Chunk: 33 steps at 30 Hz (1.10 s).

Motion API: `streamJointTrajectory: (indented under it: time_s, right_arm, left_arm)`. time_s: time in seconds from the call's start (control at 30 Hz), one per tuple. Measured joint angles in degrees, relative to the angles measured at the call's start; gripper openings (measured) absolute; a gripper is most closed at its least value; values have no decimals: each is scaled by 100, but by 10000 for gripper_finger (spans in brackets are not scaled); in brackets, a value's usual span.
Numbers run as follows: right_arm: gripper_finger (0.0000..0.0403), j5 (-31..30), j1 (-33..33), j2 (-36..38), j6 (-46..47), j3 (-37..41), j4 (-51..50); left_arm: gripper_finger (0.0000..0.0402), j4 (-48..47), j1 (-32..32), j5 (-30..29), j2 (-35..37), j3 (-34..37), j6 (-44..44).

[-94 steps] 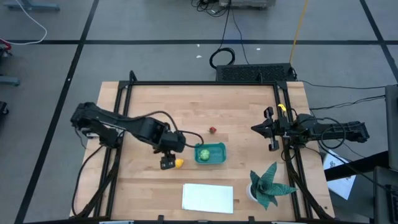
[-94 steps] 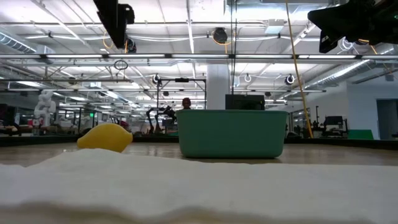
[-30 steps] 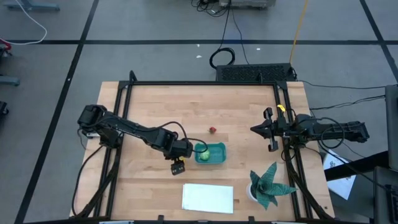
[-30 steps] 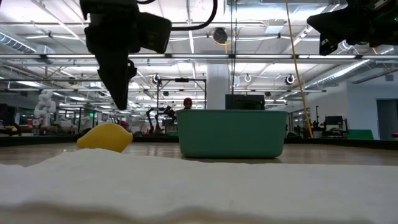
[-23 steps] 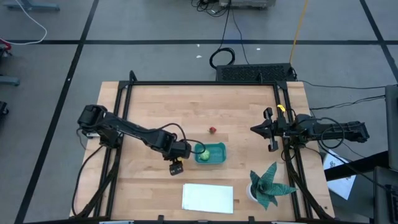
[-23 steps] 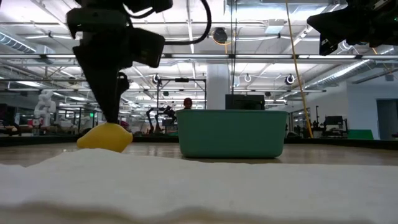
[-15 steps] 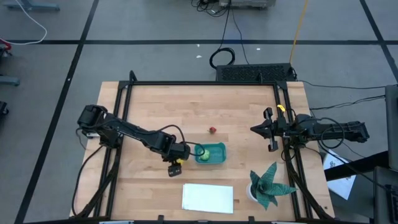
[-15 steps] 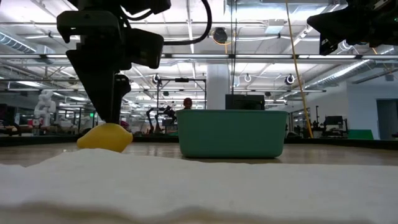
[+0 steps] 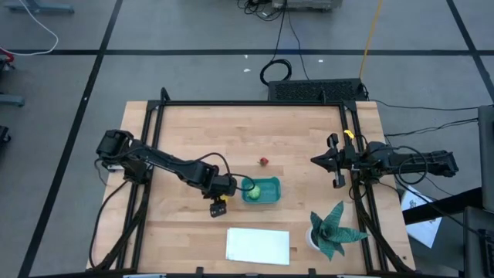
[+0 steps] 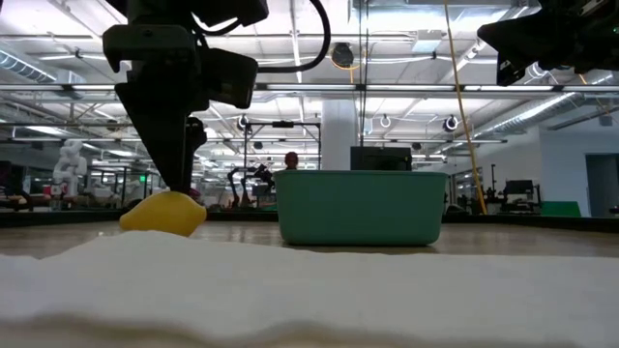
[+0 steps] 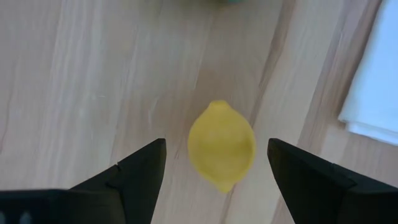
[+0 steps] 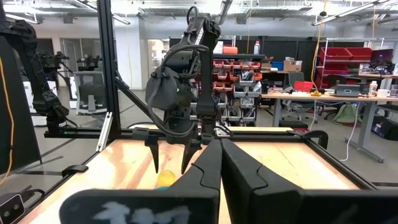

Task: Pick and placing Produce into tupperware
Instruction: Put the lemon into the bin

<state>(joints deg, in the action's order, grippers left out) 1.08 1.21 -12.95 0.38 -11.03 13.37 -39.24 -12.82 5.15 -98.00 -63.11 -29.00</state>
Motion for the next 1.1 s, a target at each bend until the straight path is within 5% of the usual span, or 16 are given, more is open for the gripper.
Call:
streamJointTrajectory:
  time_s: [0.8,1.1]
  right_arm:
    - [0,0,0,0,1,0,2]
    - [0,0,0,0,2,0,2]
  left_arm:
    - [287,46,-2,-64,-7,226,-570]
    - [287,763,0,43,-7,610,-558]
